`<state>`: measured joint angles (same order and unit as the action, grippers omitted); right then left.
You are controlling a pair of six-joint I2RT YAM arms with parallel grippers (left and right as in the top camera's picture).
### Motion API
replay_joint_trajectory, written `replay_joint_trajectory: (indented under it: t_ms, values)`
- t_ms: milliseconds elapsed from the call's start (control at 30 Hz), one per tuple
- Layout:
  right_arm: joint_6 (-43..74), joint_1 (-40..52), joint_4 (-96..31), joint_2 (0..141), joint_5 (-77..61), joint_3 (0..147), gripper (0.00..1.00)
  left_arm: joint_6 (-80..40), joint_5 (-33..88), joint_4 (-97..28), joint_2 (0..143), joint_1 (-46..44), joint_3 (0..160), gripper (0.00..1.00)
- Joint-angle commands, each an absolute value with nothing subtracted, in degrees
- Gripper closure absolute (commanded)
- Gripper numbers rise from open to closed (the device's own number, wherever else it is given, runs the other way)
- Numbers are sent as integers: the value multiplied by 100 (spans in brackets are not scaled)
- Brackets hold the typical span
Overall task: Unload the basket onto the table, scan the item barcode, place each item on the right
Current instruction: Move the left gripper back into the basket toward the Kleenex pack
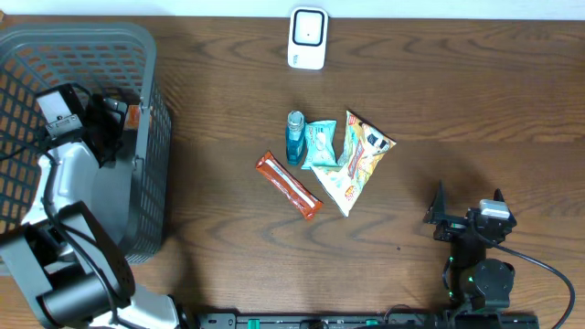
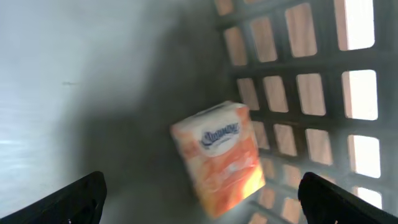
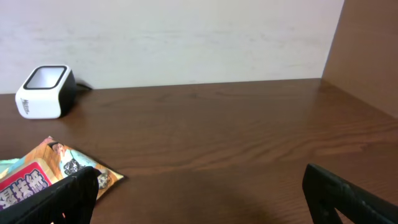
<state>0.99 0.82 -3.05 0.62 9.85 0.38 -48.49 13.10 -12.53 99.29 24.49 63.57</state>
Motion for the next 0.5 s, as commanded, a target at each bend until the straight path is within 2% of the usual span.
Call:
replay_joint_trajectory:
  t_ms: [0, 233, 467]
  values:
    - [56, 40, -322, 32, 993, 32, 1, -5336, 1885, -1133, 10071, 2436, 6405, 2]
    - [56, 40, -322, 32, 993, 32, 1, -6429, 2130, -1361, 10300, 2429, 6403, 2]
    - [56, 40, -322, 32, 991, 32, 1, -6530, 2147, -1323, 10453, 2429, 6403, 2]
